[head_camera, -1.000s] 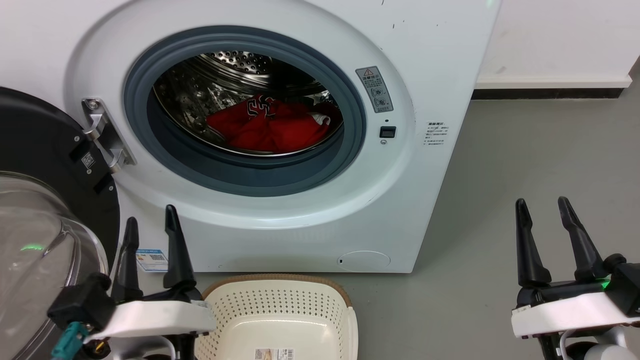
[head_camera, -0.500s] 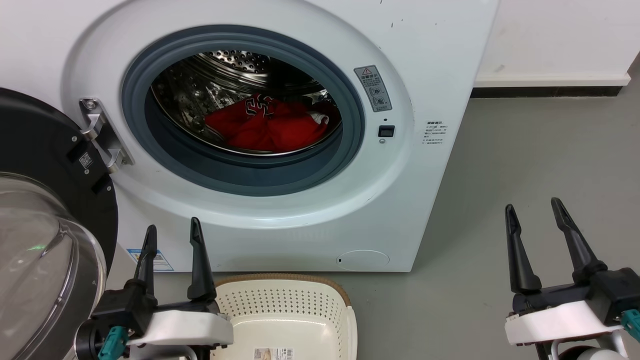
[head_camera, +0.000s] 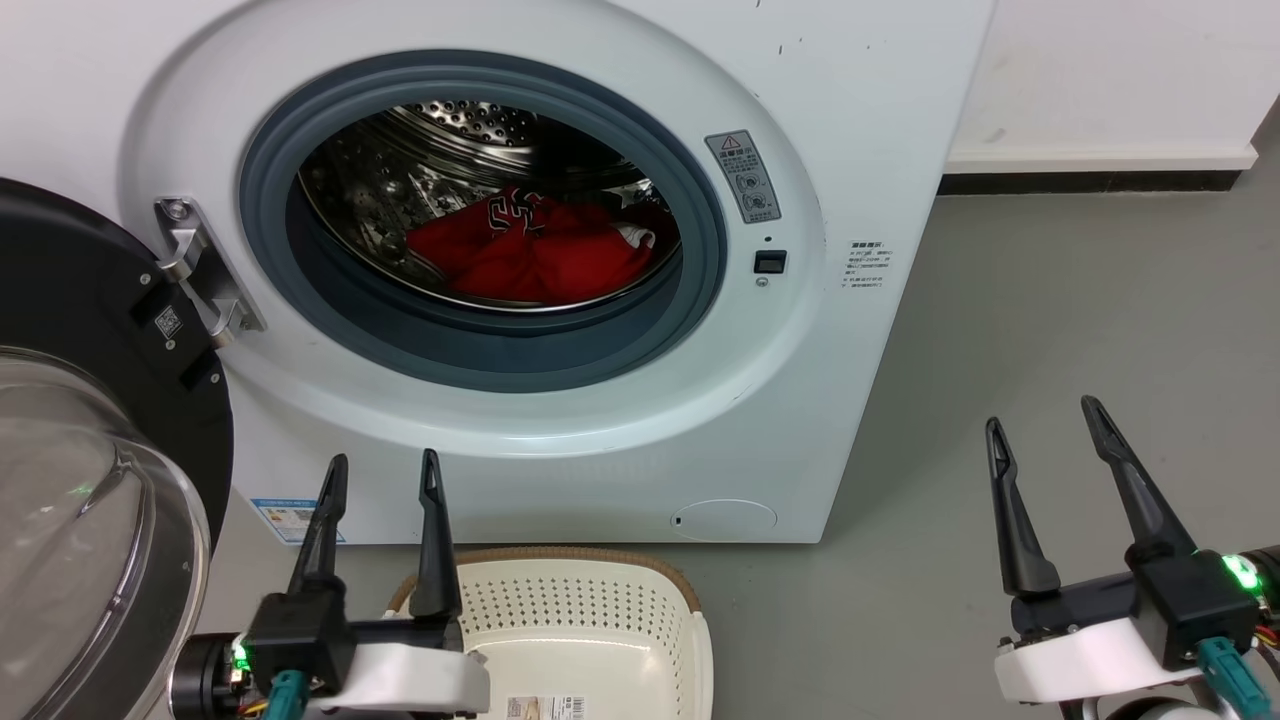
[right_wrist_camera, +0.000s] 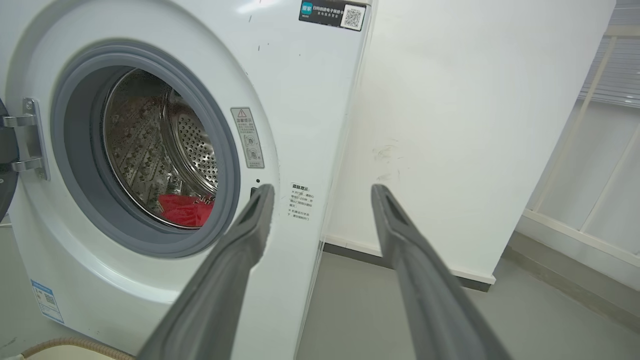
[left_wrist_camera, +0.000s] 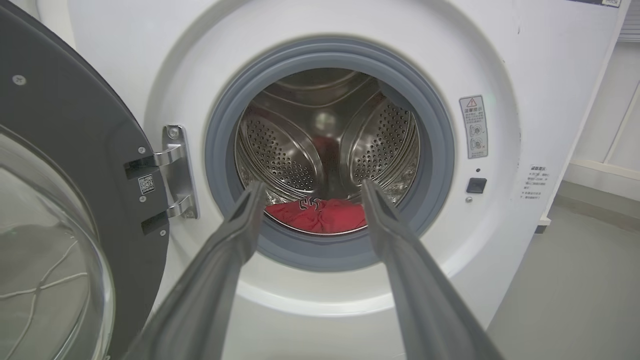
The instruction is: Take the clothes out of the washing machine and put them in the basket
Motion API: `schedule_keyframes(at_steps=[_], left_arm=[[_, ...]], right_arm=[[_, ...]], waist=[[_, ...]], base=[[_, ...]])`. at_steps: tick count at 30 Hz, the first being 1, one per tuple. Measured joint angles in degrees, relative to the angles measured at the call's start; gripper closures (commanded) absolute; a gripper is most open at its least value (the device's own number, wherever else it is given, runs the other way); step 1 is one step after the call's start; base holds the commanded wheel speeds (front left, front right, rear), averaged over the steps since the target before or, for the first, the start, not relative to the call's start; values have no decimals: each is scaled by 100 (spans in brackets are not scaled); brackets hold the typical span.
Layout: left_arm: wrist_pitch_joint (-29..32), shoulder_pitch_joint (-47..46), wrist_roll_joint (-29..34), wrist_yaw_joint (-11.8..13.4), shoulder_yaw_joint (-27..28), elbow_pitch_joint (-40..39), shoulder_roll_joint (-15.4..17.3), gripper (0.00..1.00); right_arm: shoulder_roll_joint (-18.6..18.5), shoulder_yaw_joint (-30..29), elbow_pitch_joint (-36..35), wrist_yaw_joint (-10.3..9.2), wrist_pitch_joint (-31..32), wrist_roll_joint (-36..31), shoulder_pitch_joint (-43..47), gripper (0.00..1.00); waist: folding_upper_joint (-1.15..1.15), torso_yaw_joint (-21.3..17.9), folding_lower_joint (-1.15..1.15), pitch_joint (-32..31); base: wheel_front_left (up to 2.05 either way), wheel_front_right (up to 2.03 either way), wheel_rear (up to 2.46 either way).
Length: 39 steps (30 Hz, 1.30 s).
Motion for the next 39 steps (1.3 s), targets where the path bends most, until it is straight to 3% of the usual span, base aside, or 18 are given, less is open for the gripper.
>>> schedule_keyframes(at_steps=[11,22,39], left_arm=[[-118,28,527,99,-244,203,115,0],[-196,73,642,-243,-130,678,9,0],[-199,97,717,-489,115,697,-107,0]], right_arm=[[-2,-56,233,0,-110,-193,100,0],[-8,-111,1082,1,-200,42,120,0],[-7,-93,1150,1,-200,142,50,0]], waist=[[0,-28,0,47],[0,-66,0,54],[0,-116,0,68]], base=[[0,0,0],[0,0,0],[0,0,0]])
